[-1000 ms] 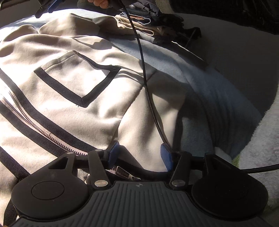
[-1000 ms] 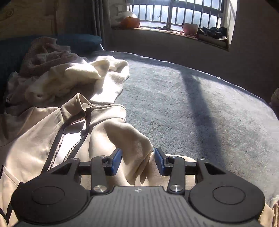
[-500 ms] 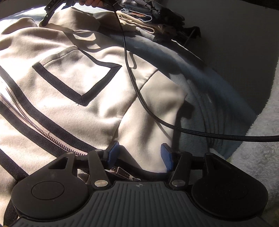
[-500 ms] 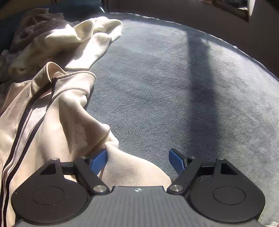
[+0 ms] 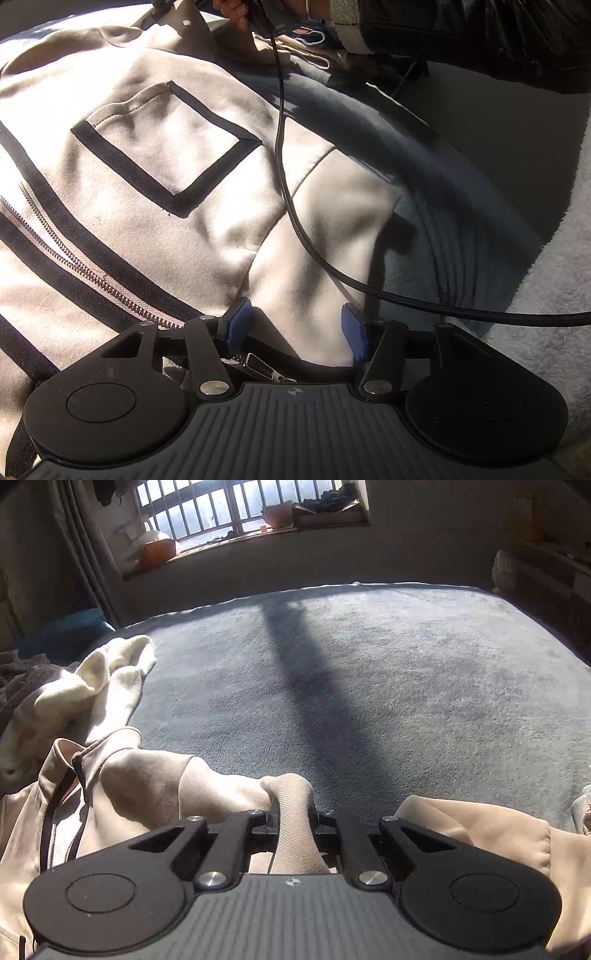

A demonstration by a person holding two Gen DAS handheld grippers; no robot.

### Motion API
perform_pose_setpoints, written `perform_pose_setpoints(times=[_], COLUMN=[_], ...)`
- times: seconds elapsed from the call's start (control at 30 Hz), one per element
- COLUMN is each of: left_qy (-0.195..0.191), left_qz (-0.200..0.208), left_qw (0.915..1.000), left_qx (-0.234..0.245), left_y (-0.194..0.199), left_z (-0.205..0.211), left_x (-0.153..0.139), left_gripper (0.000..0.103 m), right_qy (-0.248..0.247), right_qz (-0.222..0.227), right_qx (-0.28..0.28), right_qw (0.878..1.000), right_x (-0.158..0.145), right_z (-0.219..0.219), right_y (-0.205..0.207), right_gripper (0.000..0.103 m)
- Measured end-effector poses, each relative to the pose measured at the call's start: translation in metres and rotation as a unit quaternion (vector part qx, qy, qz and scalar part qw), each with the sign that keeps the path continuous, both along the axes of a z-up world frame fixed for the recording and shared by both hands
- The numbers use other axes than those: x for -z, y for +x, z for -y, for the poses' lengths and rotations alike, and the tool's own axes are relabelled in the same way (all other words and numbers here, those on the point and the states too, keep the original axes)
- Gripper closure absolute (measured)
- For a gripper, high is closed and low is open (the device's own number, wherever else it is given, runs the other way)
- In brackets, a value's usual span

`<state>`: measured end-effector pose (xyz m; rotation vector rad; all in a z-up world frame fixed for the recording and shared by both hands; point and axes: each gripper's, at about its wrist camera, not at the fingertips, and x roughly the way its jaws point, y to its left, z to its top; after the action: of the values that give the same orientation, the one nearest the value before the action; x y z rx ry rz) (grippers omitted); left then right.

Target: Fold clothes

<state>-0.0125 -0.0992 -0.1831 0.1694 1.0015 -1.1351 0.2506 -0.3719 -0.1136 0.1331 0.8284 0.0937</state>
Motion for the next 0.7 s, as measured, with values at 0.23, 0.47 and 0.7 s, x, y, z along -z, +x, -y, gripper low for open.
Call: perform_pose_setpoints(times=[0.23, 0.47, 0.7], left_qy=[0.002, -0.002, -0.005], left_qz=[0.004, 0.003, 0.009], left_qw=[1.0, 1.0, 0.9999], left_qx=[0.0, -0.003, -0.005], left_y=[-0.001, -0.001, -0.004], left_z=[0.003, 0.001, 0.001], left_x=[0.002, 0.003, 0.003], left_gripper=[0.049, 0.049, 0.048], right_qy=[-0.059, -0.019, -0.058], right_qz=[-0.019, 0.143, 0.025], right_qx=[0.049, 0.033, -0.173], right_qw=[0.997, 0.989, 0.983], right_x=[0.035, -0.029, 0.02], right_z=[-0.004, -0.02, -0.119], right_y=[0.022, -0.011, 0.024], right_gripper=[0.06, 0.058, 0.076])
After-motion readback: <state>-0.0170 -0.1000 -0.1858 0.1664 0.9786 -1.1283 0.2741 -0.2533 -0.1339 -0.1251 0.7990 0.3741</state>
